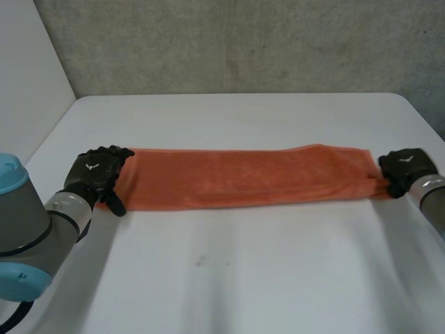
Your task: Fold the laundry
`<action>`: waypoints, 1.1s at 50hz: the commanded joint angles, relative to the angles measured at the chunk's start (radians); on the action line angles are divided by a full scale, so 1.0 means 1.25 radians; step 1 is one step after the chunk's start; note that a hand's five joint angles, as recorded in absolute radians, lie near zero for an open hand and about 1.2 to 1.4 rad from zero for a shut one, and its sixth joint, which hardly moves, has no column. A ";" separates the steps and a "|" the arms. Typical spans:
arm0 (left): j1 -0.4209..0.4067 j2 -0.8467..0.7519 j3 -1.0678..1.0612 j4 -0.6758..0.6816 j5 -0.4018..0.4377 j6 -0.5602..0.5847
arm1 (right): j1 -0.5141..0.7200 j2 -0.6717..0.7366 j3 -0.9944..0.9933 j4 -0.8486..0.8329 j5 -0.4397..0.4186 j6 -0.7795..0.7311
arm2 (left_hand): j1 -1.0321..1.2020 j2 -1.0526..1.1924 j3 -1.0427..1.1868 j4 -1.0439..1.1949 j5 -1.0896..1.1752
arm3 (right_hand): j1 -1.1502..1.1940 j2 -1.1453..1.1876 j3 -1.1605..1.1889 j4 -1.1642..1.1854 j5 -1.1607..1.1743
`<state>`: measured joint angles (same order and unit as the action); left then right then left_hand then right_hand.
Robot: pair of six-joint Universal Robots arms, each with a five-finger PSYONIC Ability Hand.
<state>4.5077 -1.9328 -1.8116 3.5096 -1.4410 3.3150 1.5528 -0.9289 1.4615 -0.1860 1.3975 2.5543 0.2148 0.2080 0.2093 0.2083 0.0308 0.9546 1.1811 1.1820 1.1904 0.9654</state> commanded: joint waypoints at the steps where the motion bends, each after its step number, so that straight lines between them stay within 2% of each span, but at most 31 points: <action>1: 0.003 0.002 -0.004 0.001 -0.001 0.000 | -0.093 -0.026 -0.050 -0.048 0.154 -0.138 | 0.001 0.007 0.006 0.007 0.009 | 0.353 0.172 0.171 0.165 0.205; 2: 0.003 0.002 -0.004 0.001 -0.001 0.000 | -0.118 -0.030 -0.060 -0.048 0.173 -0.186 | 0.001 0.007 0.006 0.007 0.009 | 0.353 0.172 0.171 0.165 0.205; 6: 0.003 0.005 -0.010 0.001 -0.001 0.000 | -0.137 -0.032 -0.076 -0.050 0.180 -0.253 | 0.001 0.007 0.006 0.007 0.009 | 0.353 0.172 0.171 0.165 0.205; 11: -0.002 0.005 -0.012 0.001 -0.001 0.000 | -0.101 -0.048 -0.104 -0.055 0.177 -0.211 | 0.001 0.007 0.006 0.007 0.009 | 0.353 0.172 0.171 0.165 0.205; 12: -0.003 0.006 -0.012 0.001 -0.001 0.000 | -0.058 -0.068 -0.119 -0.056 0.172 -0.176 | -0.001 0.004 0.003 0.004 0.007 | 0.353 0.172 0.171 0.165 0.205; 13: -0.003 0.006 -0.012 0.001 -0.001 0.000 | -0.058 -0.068 -0.119 -0.056 0.172 -0.176 | -0.001 0.004 0.003 0.004 0.007 | 0.353 0.172 0.171 0.165 0.205; 15: -0.004 0.010 -0.012 0.001 -0.001 0.000 | 0.054 -0.099 -0.140 -0.066 0.136 -0.116 | -0.001 0.004 0.003 0.004 0.007 | 0.353 0.172 0.171 0.165 0.205; 16: -0.004 0.010 -0.012 0.001 -0.001 0.000 | 0.055 -0.099 -0.140 -0.066 0.136 -0.116 | -0.001 0.004 0.003 0.004 0.007 | 0.353 0.172 0.171 0.165 0.205; 18: -0.004 0.012 -0.012 0.001 -0.001 0.000 | 0.161 -0.100 -0.153 -0.104 0.068 -0.080 | -0.001 0.004 0.003 0.004 0.007 | 0.353 0.172 0.171 0.165 0.205; 19: -0.004 0.012 -0.012 0.001 -0.001 0.000 | 0.162 -0.100 -0.153 -0.104 0.067 -0.080 | -0.001 0.004 0.003 0.004 0.007 | 0.353 0.172 0.171 0.165 0.205; 21: -0.004 0.015 -0.014 0.001 -0.002 0.000 | 0.263 -0.087 -0.153 -0.154 -0.001 -0.069 | -0.001 0.004 0.003 0.004 0.007 | 0.353 0.172 0.171 0.165 0.205; 22: -0.004 0.015 -0.014 0.001 -0.002 0.000 | 0.263 -0.086 -0.153 -0.154 -0.001 -0.069 | -0.001 0.004 0.003 0.004 0.007 | 0.353 0.172 0.171 0.165 0.205; 24: -0.003 0.017 -0.014 0.001 -0.002 0.000 | 0.371 -0.055 -0.156 -0.198 -0.066 -0.073 | -0.003 0.002 0.001 0.002 0.004 | 0.353 0.172 0.171 0.165 0.205; 25: -0.003 0.018 -0.014 0.001 -0.002 0.000 | 0.371 -0.055 -0.156 -0.198 -0.066 -0.073 | -0.003 0.002 0.001 0.002 0.004 | 0.353 0.172 0.171 0.165 0.205; 27: -0.002 0.018 -0.015 0.000 -0.002 0.000 | 0.470 -0.002 -0.159 -0.219 -0.125 -0.074 | -0.003 0.002 0.001 0.002 0.004 | 0.353 0.172 0.171 0.165 0.205; 30: -0.002 0.018 -0.020 0.001 -0.002 0.000 | 0.503 0.026 -0.165 -0.216 -0.138 -0.075 | -0.008 -0.003 -0.004 -0.003 -0.001 | 0.353 0.172 0.171 0.165 0.205; 32: -0.003 0.020 -0.021 0.001 -0.002 0.000 | 0.553 0.086 -0.165 -0.196 -0.150 -0.077 | -0.010 -0.005 -0.006 -0.005 -0.003 | 0.353 0.172 0.171 0.165 0.205; 36: -0.007 0.021 -0.022 0.000 -0.001 0.000 | 0.572 0.127 -0.163 -0.167 -0.149 -0.087 | -0.015 -0.010 -0.011 -0.010 -0.008 | 0.347 0.166 0.165 0.158 0.199; 37: -0.008 0.021 -0.022 0.000 -0.001 0.000 | 0.572 0.132 -0.163 -0.148 -0.145 -0.099 | -0.020 -0.014 -0.015 -0.015 -0.012 | -0.044 -0.225 -0.225 -0.232 -0.192; 38: -0.008 0.021 -0.022 0.000 -0.001 0.000 | 0.572 0.132 -0.163 -0.148 -0.145 -0.100 | -0.020 -0.014 -0.015 -0.015 -0.012 | -0.047 -0.229 -0.229 -0.236 -0.196; 39: -0.009 0.022 -0.022 0.000 -0.001 0.000 | 0.569 0.128 -0.163 -0.135 -0.129 -0.109 | -0.020 -0.014 -0.015 -0.015 -0.012 | -0.447 -0.629 -0.629 -0.636 -0.596; 40: -0.015 0.024 -0.018 0.000 0.000 0.000 | 0.567 0.116 -0.165 -0.129 -0.101 -0.113 | -0.022 -0.017 -0.018 -0.017 -0.015 | -0.624 -0.805 -0.806 -0.813 -0.772; 41: -0.025 0.026 -0.014 0.001 0.000 0.000 | 0.567 0.087 -0.165 -0.125 -0.067 -0.105 | -0.022 -0.017 -0.018 -0.017 -0.015 | -0.624 -0.805 -0.806 -0.813 -0.772; 42: -0.025 0.026 -0.014 0.001 0.000 0.000 | 0.567 0.087 -0.165 -0.125 -0.066 -0.104 | -0.022 -0.017 -0.018 -0.017 -0.015 | -0.624 -0.805 -0.806 -0.813 -0.772; 44: -0.053 0.026 0.001 0.003 0.002 0.000 | 0.547 0.028 -0.151 -0.122 -0.004 -0.070 | -0.022 -0.017 -0.018 -0.017 -0.015 | -0.624 -0.805 -0.806 -0.813 -0.772; 45: -0.053 0.026 0.001 0.003 0.002 0.000 | 0.547 0.028 -0.151 -0.122 -0.004 -0.070 | -0.022 -0.017 -0.018 -0.017 -0.015 | -0.624 -0.805 -0.806 -0.813 -0.772; 47: -0.072 0.026 0.015 0.005 0.000 -0.001 | 0.503 -0.014 -0.119 -0.118 0.029 0.009 | -0.022 -0.017 -0.018 -0.017 -0.015 | -0.624 -0.805 -0.806 -0.813 -0.772; 50: -0.109 0.026 0.040 0.007 0.000 -0.004 | 0.483 -0.048 -0.091 -0.115 0.033 0.060 | -0.022 -0.017 -0.018 -0.017 -0.015 | -0.624 -0.805 -0.806 -0.813 -0.772; 52: -0.153 0.022 0.071 0.018 0.000 -0.009 | 0.450 -0.120 -0.030 -0.100 0.037 0.138 | -0.022 -0.017 -0.018 -0.017 -0.015 | -0.624 -0.805 -0.806 -0.813 -0.772; 53: -0.153 0.022 0.071 0.018 0.000 -0.009 | 0.450 -0.121 -0.029 -0.100 0.037 0.139 | -0.022 -0.017 -0.018 -0.017 -0.015 | -0.624 -0.805 -0.806 -0.813 -0.772; 55: -0.200 0.004 0.107 0.034 0.002 -0.017 | 0.399 -0.160 0.034 -0.069 0.037 0.186 | -0.020 -0.014 -0.015 -0.015 -0.012 | -0.624 -0.805 -0.806 -0.813 -0.772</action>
<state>4.3729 -1.9012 -1.7625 3.5212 -1.4400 3.3101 2.1652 -0.9888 1.3477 -0.3249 1.4356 2.6132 0.1903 0.1768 0.1778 0.1791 0.0308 0.2140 0.2224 0.2143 0.2366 0.0753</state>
